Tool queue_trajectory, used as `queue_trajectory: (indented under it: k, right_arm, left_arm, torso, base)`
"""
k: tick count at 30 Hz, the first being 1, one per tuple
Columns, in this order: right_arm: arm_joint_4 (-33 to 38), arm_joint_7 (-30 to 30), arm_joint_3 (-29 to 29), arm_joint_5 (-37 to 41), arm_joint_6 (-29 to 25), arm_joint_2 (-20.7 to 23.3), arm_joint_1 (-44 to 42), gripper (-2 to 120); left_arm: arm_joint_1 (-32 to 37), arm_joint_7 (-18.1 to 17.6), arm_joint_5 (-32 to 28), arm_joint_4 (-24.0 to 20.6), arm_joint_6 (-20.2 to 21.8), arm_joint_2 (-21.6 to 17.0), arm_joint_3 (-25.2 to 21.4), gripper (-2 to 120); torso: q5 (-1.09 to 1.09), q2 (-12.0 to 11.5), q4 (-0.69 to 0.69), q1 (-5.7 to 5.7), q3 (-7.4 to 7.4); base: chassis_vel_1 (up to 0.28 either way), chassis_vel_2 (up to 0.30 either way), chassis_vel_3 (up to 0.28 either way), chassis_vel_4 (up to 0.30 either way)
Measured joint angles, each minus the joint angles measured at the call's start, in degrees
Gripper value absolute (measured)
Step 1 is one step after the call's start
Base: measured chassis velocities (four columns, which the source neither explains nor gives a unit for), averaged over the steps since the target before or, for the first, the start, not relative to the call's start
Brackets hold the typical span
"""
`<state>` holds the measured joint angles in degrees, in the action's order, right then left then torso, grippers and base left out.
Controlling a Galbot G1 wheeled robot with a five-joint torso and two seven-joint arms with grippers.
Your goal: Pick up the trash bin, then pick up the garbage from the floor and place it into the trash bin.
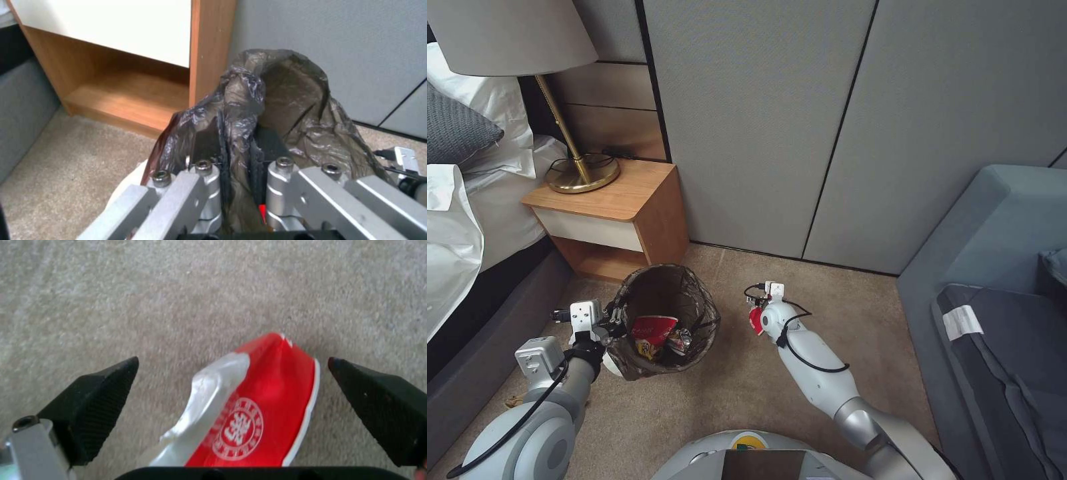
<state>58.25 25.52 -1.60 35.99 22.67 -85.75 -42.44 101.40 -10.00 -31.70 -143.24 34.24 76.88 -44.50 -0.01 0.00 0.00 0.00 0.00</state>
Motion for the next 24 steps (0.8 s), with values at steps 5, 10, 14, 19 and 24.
queue_trajectory:
  k: [5, 10, 14, 19, 24]
  right_arm:
    - [-2.49, -0.19, -0.55, -1.12, -0.41, -0.91, 0.65, 100]
    - [-3.54, -0.39, -0.88, -1.85, -0.77, -1.28, 0.71, 100]
    - [-3.57, -0.47, -0.92, -2.08, -0.84, -1.33, 0.29, 100]
    - [-3.46, -0.48, -0.93, -2.18, -0.85, -1.47, -0.39, 100]
    - [-3.37, -0.46, -0.91, -2.36, -0.89, -1.62, -1.01, 100]
  left_arm:
    - [-0.03, -0.02, -0.04, 0.0, 0.04, 0.09, 0.04, 8]
    - [0.03, -0.03, -0.06, 0.0, 0.04, 0.1, -0.01, 8]
    - [0.06, -0.05, -0.02, 0.0, 0.04, 0.21, 0.09, 8]
    - [0.15, -0.05, 0.0, 0.0, 0.04, 0.23, 0.05, 8]
    - [0.21, -0.06, 0.05, 0.0, 0.03, 0.25, 0.04, 8]
  torso:
    - [0.0, 0.0, 0.0, 0.0, 0.0]
    - [0.01, 0.0, 0.0, 0.0, 0.0]
    - [0.0, 0.0, 0.0, 0.0, 0.0]
    - [0.0, 0.0, 0.0, 0.0, 0.0]
    - [0.0, 0.0, 0.0, 0.0, 0.0]
  base:
    - [0.0, 0.0, 0.0, 0.0]
    - [0.0, 0.0, 0.0, 0.0]
    - [0.0, 0.0, 0.0, 0.0]
    - [0.0, 0.0, 0.0, 0.0]
    - [0.0, 0.0, 0.0, 0.0]
